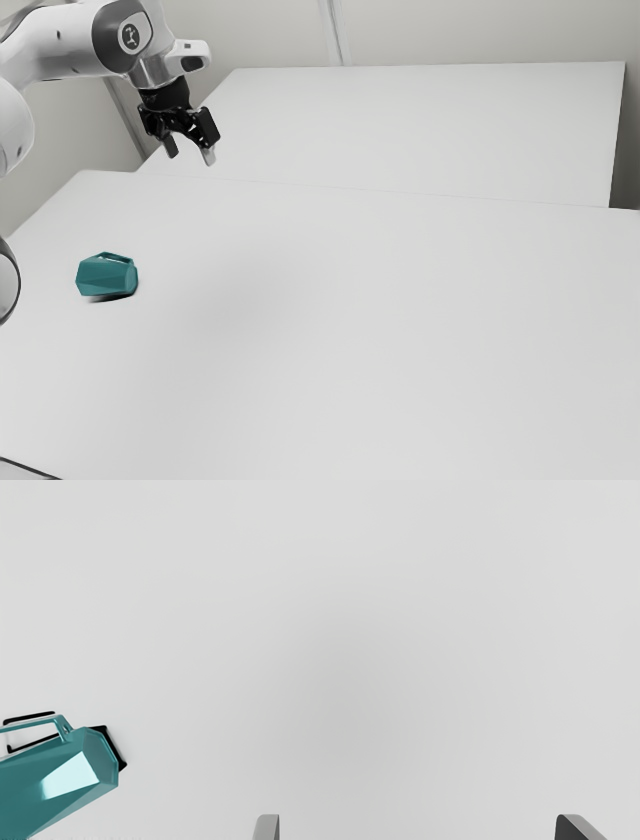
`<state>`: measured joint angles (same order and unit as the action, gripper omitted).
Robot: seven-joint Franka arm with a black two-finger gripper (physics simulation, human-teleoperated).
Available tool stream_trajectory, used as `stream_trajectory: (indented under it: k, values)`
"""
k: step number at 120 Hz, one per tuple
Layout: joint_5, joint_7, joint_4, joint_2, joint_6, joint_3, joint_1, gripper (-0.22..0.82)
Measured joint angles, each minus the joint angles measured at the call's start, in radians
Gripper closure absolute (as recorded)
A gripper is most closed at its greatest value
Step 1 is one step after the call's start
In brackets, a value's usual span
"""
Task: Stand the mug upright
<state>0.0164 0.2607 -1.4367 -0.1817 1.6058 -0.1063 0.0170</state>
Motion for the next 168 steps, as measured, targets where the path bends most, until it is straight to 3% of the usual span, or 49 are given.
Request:
stream_trajectory:
  k: [52, 73, 92, 116, 135, 168]
  values:
    - [0.003, -0.021, -0.010, 0.028, -0.006, -0.011, -0.015, 0.00]
    - [0.161, 0.045, -0.007, 0.038, -0.061, -0.192, -0.087, 0.00]
    - [0.316, 0.145, 0.005, 0.016, -0.127, -0.220, -0.283, 0.00]
    - [0.455, 0.283, 0.043, -0.109, -0.187, -0.181, -0.516, 0.00]
    - [0.495, 0.379, 0.099, -0.232, -0.210, 0.004, -0.761, 0.00]
    - [0.514, 0.504, 0.183, -0.415, -0.218, 0.043, -0.854, 0.00]
